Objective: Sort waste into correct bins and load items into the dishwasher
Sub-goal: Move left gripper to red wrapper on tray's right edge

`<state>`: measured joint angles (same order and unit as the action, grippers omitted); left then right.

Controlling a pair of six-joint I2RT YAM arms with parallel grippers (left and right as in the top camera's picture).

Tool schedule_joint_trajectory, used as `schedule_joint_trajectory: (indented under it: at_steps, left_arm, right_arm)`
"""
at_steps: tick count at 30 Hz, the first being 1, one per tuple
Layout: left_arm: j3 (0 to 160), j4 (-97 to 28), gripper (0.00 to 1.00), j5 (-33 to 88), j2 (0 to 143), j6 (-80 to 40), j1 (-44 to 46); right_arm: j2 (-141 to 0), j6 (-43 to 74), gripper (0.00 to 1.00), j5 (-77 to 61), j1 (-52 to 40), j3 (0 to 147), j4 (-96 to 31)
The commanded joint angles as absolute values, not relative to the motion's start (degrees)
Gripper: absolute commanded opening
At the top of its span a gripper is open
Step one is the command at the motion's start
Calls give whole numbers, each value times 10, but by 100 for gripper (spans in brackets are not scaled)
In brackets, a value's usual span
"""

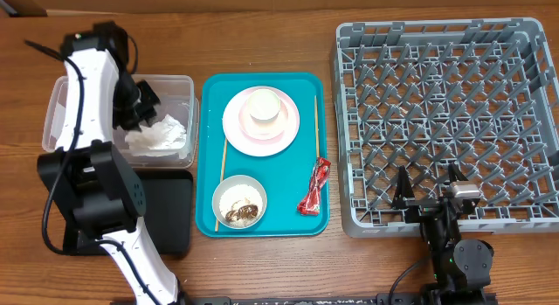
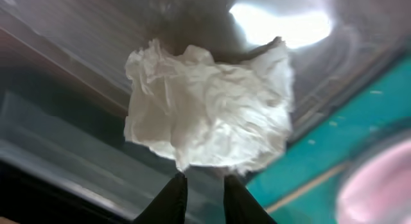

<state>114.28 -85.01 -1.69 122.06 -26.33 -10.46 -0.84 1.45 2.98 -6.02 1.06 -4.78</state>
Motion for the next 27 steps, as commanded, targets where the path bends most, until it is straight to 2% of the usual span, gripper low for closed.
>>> schedule_joint_trajectory:
  at_steps: [1, 3, 4, 15, 27]
  left_arm:
    - [1208, -882, 22, 1, 1209, -252, -88]
    - [1248, -926, 23, 17, 1207, -245, -75]
    - [1255, -934, 4, 32, 1207, -231, -70]
    - [1255, -968, 4, 243, 1207, -122, -2]
    - [1254, -968, 4, 245, 1207, -124, 168]
  right_arm:
    - [-2, 14, 100, 29, -59, 4, -46]
    - [-2, 14, 100, 29, -59, 4, -46]
    - [-2, 13, 100, 29, -59, 4, -46]
    - [-2, 14, 100, 29, -59, 4, -46]
    - [-2, 14, 100, 29, -59, 4, -46]
